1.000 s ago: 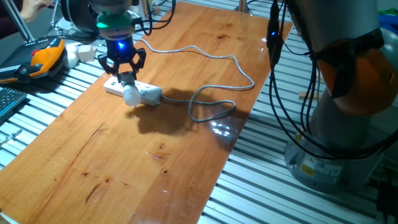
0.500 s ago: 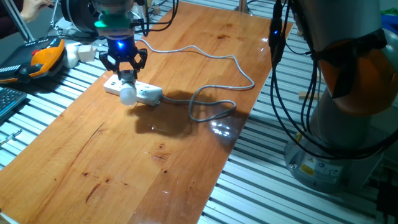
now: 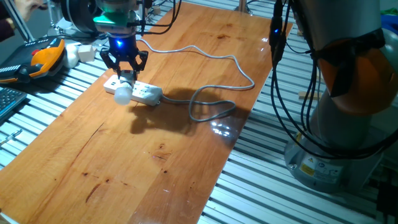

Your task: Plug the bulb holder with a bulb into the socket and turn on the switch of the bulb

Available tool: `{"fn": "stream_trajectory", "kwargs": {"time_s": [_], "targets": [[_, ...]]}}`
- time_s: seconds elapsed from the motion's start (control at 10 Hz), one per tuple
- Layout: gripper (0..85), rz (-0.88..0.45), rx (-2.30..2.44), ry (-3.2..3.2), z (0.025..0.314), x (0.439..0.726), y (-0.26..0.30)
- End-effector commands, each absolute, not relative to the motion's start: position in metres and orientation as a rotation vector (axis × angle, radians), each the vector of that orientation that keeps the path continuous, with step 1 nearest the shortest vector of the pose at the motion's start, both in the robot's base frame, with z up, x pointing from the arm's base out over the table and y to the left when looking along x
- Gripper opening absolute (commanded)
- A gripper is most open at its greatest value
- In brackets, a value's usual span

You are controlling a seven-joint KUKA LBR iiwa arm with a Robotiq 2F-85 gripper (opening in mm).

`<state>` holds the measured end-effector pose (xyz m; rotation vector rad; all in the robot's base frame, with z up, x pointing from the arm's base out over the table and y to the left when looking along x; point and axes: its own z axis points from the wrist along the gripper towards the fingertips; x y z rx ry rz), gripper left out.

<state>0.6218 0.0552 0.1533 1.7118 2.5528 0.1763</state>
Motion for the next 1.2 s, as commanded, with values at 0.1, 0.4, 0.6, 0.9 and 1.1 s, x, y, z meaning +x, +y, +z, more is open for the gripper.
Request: {"fn": "stream_trajectory", "kwargs": {"time_s": [0.1,0.4,0.6,0.9,1.1], "targets": [[0.0,0.152,1.765,2.501,0.153,0.622,0.055],[0.0,0.155,1.8,2.505,0.153,0.622,0.055],[0.0,0.165,1.812,2.486,0.151,0.619,0.049],[0.0,0.129,1.86,2.413,0.151,0.616,0.031],[0.0,0.12,1.941,2.328,0.148,0.61,0.021]]}}
